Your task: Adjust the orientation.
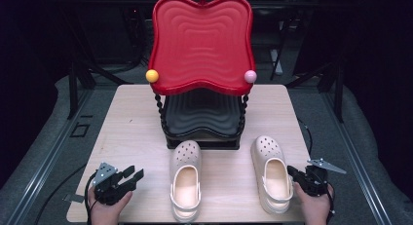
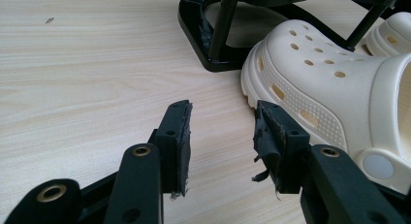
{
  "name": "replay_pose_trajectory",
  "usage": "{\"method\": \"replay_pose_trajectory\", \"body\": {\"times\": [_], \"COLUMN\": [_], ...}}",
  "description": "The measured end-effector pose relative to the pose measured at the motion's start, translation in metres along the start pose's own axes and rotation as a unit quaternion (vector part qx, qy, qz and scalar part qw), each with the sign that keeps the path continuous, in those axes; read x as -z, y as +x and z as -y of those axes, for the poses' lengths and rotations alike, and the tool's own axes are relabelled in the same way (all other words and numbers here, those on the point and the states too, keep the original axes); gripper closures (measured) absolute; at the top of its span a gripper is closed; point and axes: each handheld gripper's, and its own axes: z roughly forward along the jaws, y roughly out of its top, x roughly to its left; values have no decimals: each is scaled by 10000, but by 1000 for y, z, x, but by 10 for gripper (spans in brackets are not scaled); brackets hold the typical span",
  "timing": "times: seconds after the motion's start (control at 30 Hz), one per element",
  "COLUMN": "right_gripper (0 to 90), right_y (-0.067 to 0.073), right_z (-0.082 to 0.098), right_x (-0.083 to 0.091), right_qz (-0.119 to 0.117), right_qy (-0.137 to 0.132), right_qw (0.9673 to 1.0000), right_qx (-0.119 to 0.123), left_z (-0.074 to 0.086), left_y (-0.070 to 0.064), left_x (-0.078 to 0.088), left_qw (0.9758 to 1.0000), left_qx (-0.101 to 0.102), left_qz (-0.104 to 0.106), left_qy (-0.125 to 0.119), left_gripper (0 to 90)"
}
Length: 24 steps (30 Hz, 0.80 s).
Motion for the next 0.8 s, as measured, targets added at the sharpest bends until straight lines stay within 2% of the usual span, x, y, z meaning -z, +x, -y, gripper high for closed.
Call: {"method": "replay_pose_trajectory", "body": {"times": [0.07,0.13,0.2,0.27,0.3,0.37,0.4,0.43,0.6,0.67,0.7,0.8], "right_gripper": [900,868,836,803,795,772,772,747,710,708,707,706], "right_y": [0,1,4,7,8,13,13,21,36,38,38,37], "right_z": [0,-2,-4,-5,-6,-7,-7,-8,-6,-5,-3,-2], "right_x": [0,4,10,16,22,29,29,34,33,31,24,14], "right_qz": [17,204,389,433,448,317,317,220,194,202,290,326], "right_qy": [-35,18,-154,-382,-464,-603,-603,-691,-663,-632,-507,-397], "right_qw": [10000,9996,9987,9979,9974,9972,9972,9966,9948,9947,9941,9944], "right_qx": [-12,182,279,291,307,306,306,395,745,786,913,919], "left_z": [0,1,1,1,1,1,1,1,1,1,1,2], "left_y": [0,0,0,0,0,0,0,0,0,0,0,0], "left_x": [0,0,0,0,-1,0,0,-1,-1,-1,-1,-2], "left_qw": [10000,10000,10000,10000,10000,10000,10000,10000,10000,10000,10000,10000], "left_qx": [-5,4,4,7,8,2,2,13,15,26,28,17], "left_qz": [-5,1,2,4,7,10,10,10,27,30,33,37], "left_qy": [-7,-28,-25,-22,-16,-17,-17,-21,7,7,14,24], "left_gripper": [574,574,574,574,574,574,574,574,573,573,573,573]}}
